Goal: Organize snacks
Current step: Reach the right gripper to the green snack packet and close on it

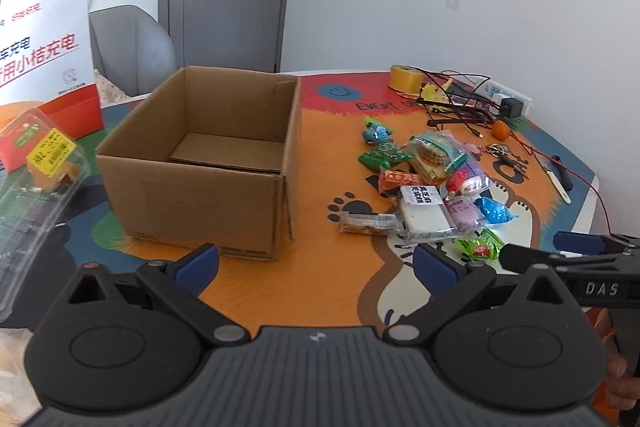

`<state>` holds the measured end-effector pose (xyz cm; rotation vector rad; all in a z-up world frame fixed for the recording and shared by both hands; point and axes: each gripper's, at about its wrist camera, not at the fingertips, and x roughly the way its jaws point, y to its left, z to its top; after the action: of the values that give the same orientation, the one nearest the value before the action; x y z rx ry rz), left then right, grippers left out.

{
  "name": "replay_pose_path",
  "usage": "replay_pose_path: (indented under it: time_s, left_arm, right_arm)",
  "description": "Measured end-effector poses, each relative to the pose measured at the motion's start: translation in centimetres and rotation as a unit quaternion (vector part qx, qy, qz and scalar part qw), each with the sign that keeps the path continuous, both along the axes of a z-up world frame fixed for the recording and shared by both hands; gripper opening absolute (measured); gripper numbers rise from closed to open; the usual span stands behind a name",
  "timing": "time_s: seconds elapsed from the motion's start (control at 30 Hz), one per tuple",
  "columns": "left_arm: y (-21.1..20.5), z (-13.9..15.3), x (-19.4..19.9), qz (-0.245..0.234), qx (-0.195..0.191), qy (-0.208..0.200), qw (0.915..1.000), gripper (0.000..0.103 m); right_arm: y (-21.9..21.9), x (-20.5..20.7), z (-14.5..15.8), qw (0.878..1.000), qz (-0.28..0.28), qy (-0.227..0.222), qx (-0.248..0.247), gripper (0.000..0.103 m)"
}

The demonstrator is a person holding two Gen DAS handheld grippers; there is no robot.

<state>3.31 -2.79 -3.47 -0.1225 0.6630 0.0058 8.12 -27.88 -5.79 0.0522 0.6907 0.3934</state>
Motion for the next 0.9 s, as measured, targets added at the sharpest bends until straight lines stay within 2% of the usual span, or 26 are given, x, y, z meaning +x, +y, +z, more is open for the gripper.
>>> replay_pose_path:
  time_s: [0.23, 0.6, 0.9]
  left_arm:
    - [-1.4, -0.7, 1.7, -0.01, 0.004, -0.013, 0.9999, 0.102]
    - [-3.2, -2.3, 4.8, -0.018, 0.005, -0.008, 0.9998, 0.1]
    - [-3.8, -3.6, 7.1, -0.014, 0.004, -0.001, 0.9999, 0.096]
  right_arm:
    - [-0.7, 1.2, -1.5, 1.0, -0.004, 0.007, 0.003, 0.103]
    - [-1.9, 3.9, -3.6, 0.999, -0.035, 0.017, 0.013, 0.102]
    - [-1.3, 5.7, -5.1, 0.999, -0.033, 0.032, 0.019, 0.085]
